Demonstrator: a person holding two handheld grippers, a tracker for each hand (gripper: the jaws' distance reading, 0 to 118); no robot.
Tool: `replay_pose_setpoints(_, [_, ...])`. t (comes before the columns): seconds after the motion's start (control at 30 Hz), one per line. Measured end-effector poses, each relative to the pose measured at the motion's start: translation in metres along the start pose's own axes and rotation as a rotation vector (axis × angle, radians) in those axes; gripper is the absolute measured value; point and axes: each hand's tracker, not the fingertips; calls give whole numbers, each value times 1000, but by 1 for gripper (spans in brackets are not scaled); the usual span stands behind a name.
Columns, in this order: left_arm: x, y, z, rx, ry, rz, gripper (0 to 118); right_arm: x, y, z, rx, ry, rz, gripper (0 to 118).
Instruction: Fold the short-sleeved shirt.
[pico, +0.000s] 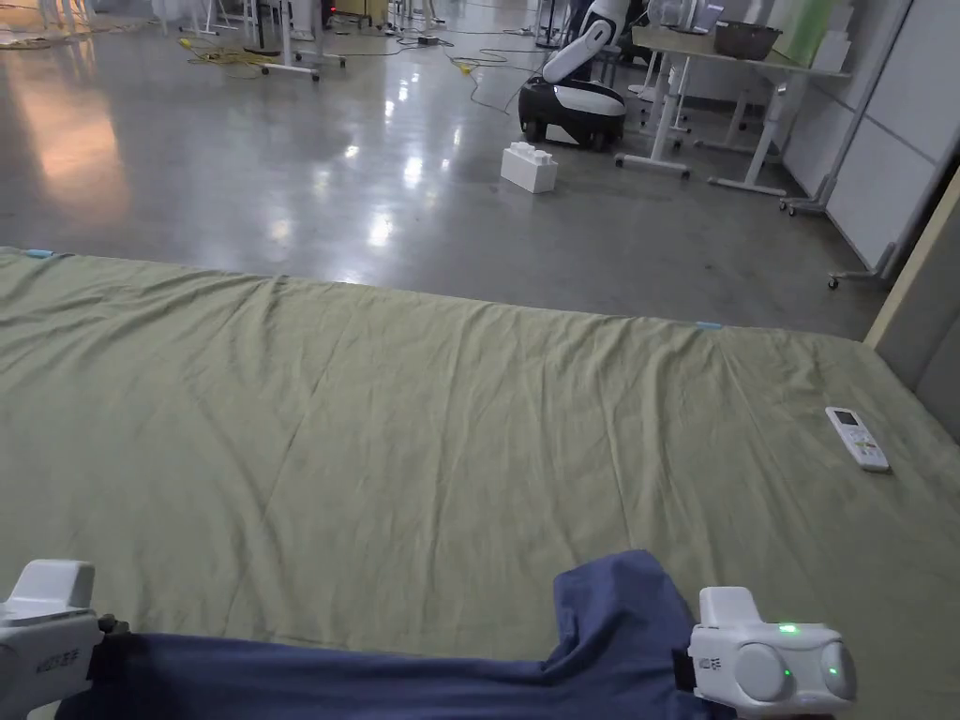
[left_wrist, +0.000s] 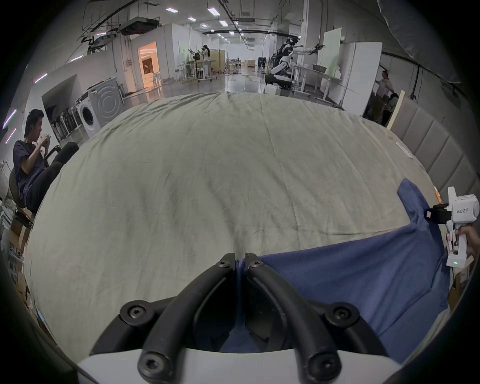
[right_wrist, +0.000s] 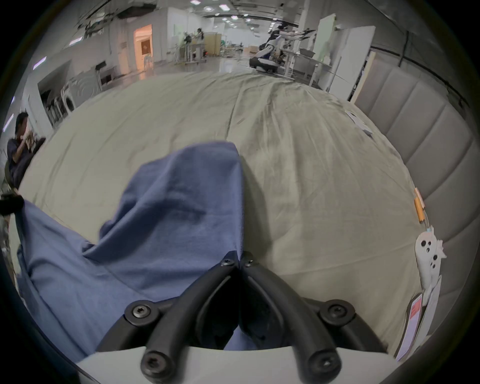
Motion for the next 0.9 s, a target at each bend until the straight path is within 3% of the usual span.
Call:
replay_pose_setpoints(0.2, [-7,-4,32,65,-33,20,7,15,-12,73,128,56,-40,1])
replay_pose_setpoints(0.5, [-29,-28,94,161,-46,-12,7,22,-67,180,229,71,-30,1])
replay_pose_setpoints(0.9, [-44,-119,144,117,-90,-15,7,5,-190,232,131,59,-31,1])
